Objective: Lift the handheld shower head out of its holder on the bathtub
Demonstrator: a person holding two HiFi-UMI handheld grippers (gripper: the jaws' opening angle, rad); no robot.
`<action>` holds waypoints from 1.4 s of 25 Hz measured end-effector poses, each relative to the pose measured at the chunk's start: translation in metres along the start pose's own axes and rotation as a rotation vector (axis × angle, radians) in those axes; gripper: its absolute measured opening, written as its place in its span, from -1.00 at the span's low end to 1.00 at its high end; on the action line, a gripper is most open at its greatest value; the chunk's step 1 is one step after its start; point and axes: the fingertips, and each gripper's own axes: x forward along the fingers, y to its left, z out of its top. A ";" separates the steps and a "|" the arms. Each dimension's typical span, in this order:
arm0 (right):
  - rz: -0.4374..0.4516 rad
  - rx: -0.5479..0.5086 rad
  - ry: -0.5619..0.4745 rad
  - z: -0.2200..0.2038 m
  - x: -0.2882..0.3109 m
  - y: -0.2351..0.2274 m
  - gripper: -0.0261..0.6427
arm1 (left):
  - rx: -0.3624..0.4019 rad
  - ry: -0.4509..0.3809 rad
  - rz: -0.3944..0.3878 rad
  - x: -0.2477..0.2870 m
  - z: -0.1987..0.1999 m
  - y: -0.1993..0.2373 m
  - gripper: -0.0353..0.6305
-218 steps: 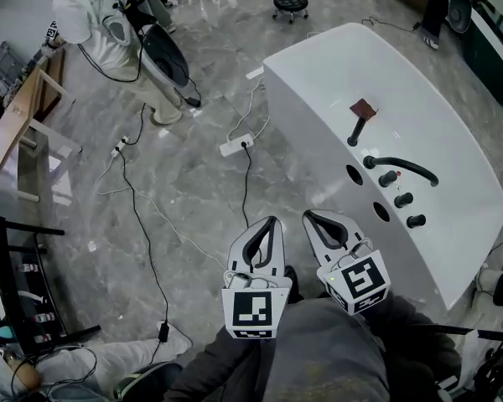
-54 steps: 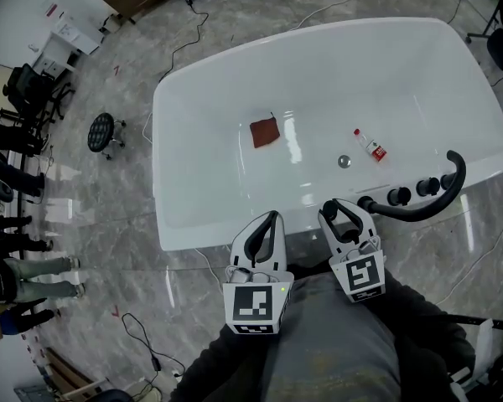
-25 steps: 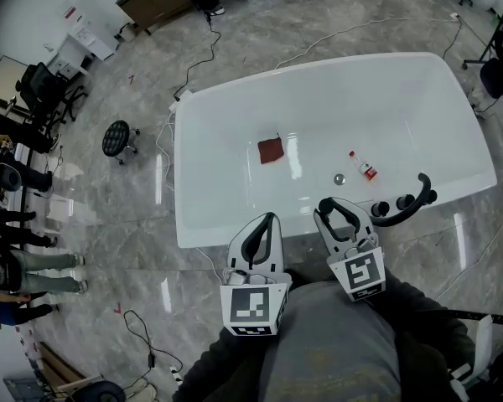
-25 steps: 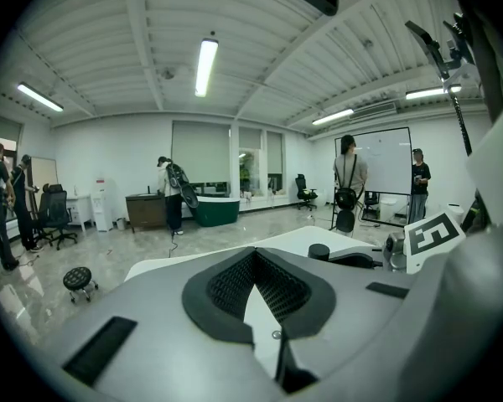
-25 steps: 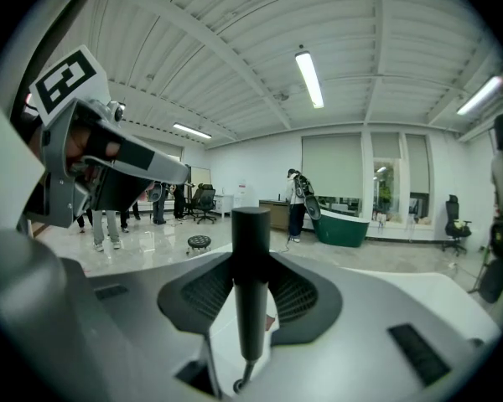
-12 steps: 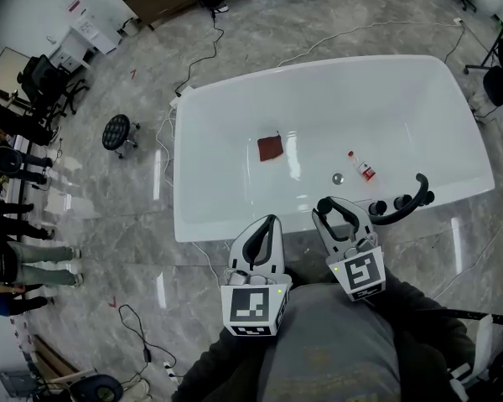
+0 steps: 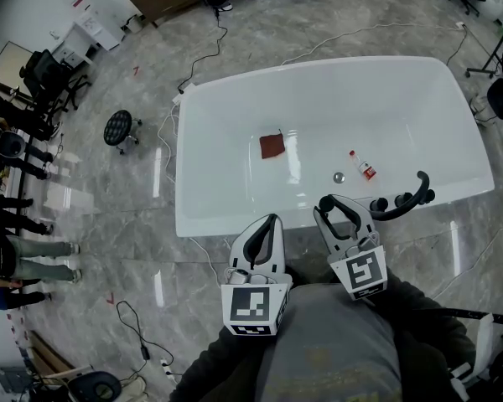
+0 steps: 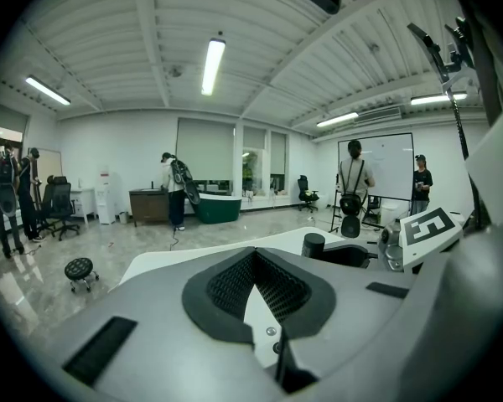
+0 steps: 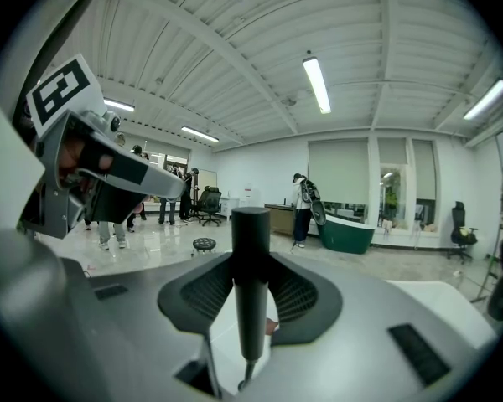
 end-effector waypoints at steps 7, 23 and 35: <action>-0.012 -0.013 -0.035 0.018 -0.006 0.013 -0.51 | 0.008 -0.025 -0.011 -0.015 0.002 0.003 -0.88; -0.120 -0.022 -0.084 0.029 -0.020 0.038 -0.51 | 0.011 -0.026 -0.101 -0.040 -0.021 0.014 -0.88; -0.189 -0.031 -0.130 0.044 -0.046 0.056 -0.51 | -0.019 0.021 -0.153 -0.049 -0.047 0.019 -0.88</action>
